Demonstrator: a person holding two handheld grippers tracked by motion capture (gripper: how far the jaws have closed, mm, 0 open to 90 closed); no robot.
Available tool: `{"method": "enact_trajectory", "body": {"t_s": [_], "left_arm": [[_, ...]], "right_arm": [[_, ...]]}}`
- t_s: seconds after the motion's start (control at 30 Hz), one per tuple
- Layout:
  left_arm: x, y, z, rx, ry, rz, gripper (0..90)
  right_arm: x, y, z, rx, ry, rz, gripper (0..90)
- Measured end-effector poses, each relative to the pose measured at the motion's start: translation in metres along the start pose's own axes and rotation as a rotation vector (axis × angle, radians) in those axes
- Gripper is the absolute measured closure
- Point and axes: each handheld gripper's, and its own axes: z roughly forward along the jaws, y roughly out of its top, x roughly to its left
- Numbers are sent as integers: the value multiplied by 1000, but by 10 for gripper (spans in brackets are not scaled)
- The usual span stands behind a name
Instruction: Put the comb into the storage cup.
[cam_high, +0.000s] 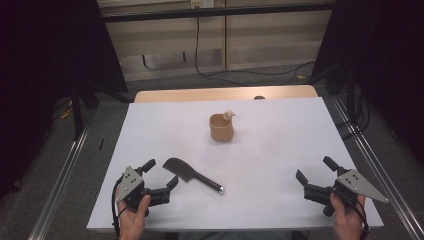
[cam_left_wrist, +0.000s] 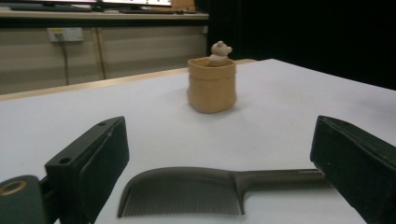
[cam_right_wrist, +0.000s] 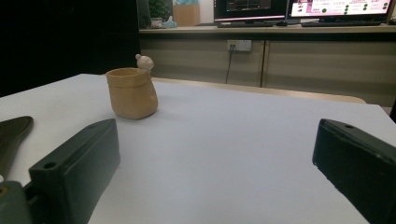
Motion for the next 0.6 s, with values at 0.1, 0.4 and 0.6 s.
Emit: {"method": "enact_trajectory", "body": {"t_s": [0.1, 0.4, 0.6], "left_arm": [[-1, 3, 5, 2, -35, 5, 53], [-8, 7, 16, -11, -94, 35, 30], [-9, 8, 26, 8, -119, 56, 27]], "right_arm": [[0, 0, 1, 2, 0, -6, 2], [0, -1, 0, -1, 1, -3, 2], [1, -1, 1, 4, 0, 0, 2]]}}
